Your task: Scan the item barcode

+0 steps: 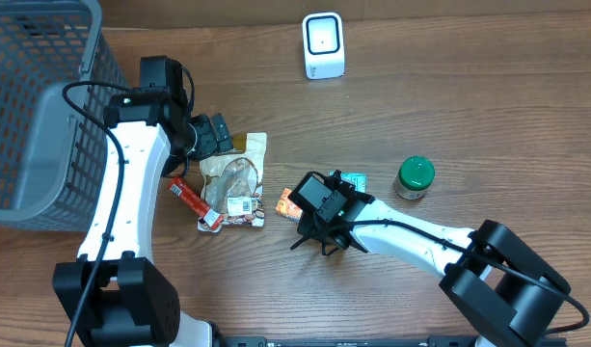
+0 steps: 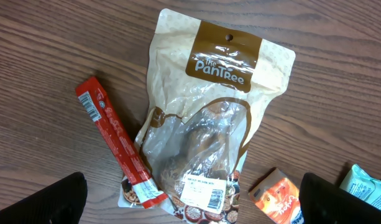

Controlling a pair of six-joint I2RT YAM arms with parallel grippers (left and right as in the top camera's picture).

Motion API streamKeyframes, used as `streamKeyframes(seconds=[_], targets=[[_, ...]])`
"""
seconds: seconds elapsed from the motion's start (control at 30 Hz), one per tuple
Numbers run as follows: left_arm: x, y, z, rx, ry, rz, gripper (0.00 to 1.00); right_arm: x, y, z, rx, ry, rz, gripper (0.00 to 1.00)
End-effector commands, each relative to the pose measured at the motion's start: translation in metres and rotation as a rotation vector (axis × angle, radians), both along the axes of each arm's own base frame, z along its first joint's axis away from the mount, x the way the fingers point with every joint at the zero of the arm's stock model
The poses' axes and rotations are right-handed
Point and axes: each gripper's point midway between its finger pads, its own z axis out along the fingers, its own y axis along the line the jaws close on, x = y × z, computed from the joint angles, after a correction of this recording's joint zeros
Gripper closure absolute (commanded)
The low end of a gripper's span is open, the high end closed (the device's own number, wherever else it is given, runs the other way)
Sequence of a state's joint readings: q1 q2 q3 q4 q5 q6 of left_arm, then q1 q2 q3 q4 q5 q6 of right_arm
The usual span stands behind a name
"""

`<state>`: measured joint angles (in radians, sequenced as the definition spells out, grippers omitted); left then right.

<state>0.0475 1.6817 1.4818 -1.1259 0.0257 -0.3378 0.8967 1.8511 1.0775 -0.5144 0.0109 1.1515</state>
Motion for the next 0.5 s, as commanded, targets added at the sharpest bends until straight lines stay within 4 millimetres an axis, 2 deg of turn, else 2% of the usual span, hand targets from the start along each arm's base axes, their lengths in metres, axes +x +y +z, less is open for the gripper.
streamKeyframes(seconds=[0.0, 0.2, 0.27, 0.37, 0.47], targets=[[0.001, -0.002, 0.002, -0.013, -0.006, 0.005, 0.0, 0.0, -0.002, -0.006, -0.007, -0.002, -0.01, 0.96], [0.001, -0.003, 0.002, -0.012, -0.006, 0.005, 0.0, 0.014, 0.018, 0.004, 0.08, -0.062, -0.007, 0.96], [0.001, -0.003, 0.002, -0.013, -0.006, 0.005, 0.0, 0.014, 0.023, 0.006, 0.108, -0.059, 0.001, 0.95], [0.001, -0.003, 0.002, -0.013, -0.006, 0.005, 0.0, 0.011, 0.033, 0.01, 0.153, -0.045, 0.027, 0.88], [0.001, -0.003, 0.002, -0.013, -0.006, 0.005, 0.0, 0.01, 0.033, 0.009, 0.151, -0.046, 0.044, 0.88]])
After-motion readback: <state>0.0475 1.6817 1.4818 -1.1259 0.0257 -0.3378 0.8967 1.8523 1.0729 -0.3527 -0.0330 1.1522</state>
